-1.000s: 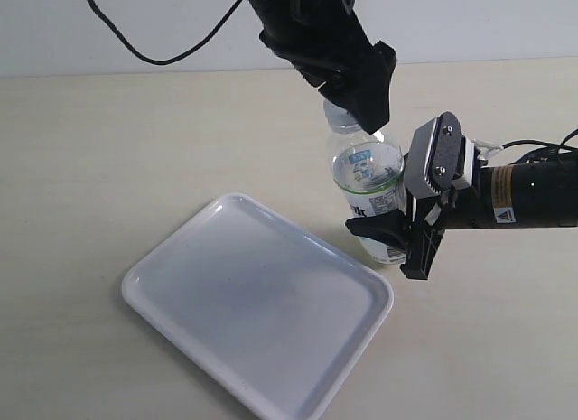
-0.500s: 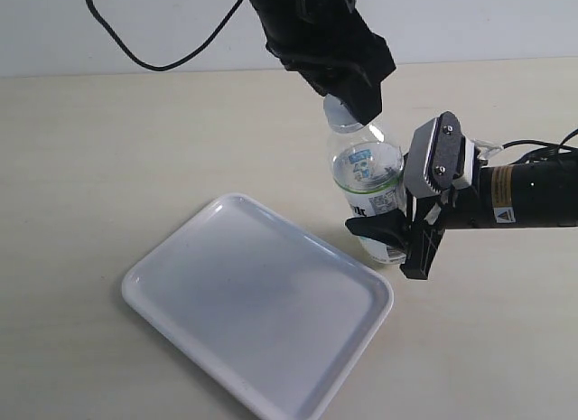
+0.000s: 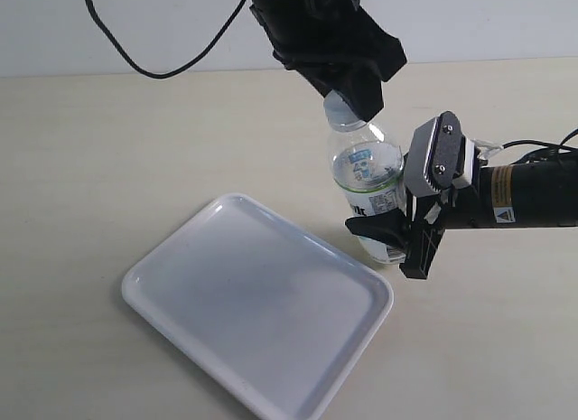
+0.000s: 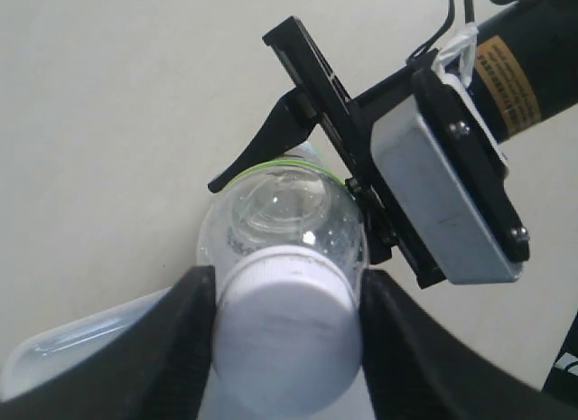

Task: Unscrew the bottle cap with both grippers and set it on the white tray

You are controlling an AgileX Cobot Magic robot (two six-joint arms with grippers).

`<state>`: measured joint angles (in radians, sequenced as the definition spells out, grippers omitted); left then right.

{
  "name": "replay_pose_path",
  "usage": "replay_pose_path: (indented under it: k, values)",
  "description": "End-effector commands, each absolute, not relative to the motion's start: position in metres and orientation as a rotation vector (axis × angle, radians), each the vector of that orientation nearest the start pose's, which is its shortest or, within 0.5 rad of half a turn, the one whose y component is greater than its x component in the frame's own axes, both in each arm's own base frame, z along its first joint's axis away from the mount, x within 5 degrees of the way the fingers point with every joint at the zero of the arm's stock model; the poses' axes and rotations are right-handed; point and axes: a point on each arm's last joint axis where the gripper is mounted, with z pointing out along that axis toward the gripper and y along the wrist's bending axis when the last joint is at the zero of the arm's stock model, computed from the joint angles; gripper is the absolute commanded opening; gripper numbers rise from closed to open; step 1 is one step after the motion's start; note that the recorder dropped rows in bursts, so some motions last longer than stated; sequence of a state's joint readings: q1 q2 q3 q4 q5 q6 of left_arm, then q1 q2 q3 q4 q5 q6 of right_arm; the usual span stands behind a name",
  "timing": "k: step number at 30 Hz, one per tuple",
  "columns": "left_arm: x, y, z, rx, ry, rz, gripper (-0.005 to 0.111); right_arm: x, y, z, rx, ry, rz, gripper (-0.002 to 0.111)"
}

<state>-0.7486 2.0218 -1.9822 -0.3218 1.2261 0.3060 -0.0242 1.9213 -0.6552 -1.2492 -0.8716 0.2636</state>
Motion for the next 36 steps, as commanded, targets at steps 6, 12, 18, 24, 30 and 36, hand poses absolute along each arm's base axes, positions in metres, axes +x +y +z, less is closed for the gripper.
replay_pose_path:
  k: [6, 12, 18, 24, 30, 36]
  values:
    - [0.3041, -0.3199, 0.3164, 1.237, 2.494, -0.59, 0.0, 0.2936, 0.0595, 0.107, -1.172, 1.788, 0.476, 0.0]
    - [0.3041, -0.3199, 0.3164, 1.085, 2.587, -0.621, 0.0, 0.2936, 0.0595, 0.107, -1.172, 1.788, 0.476, 0.0]
    - [0.305, -0.3191, 0.316, 0.707, 2.767, -0.664, 0.0, 0.2939, 0.0595, 0.1072, -1.164, 1.789, 0.476, 0.0]
    - [0.3054, -0.3186, 0.3158, 0.201, 2.919, -0.717, 0.0, 0.2956, 0.0588, 0.1079, -1.134, 1.796, 0.47, 0.0]
    - [0.3043, -0.3195, 0.3151, -0.237, 2.973, -0.725, 0.0, 0.2966, 0.0584, 0.1084, -1.114, 1.801, 0.467, 0.0]
    - [0.3054, -0.3184, 0.3147, -0.255, 2.967, -0.706, 0.009, 0.2976, 0.0579, 0.1088, -1.094, 1.806, 0.463, 0.0]
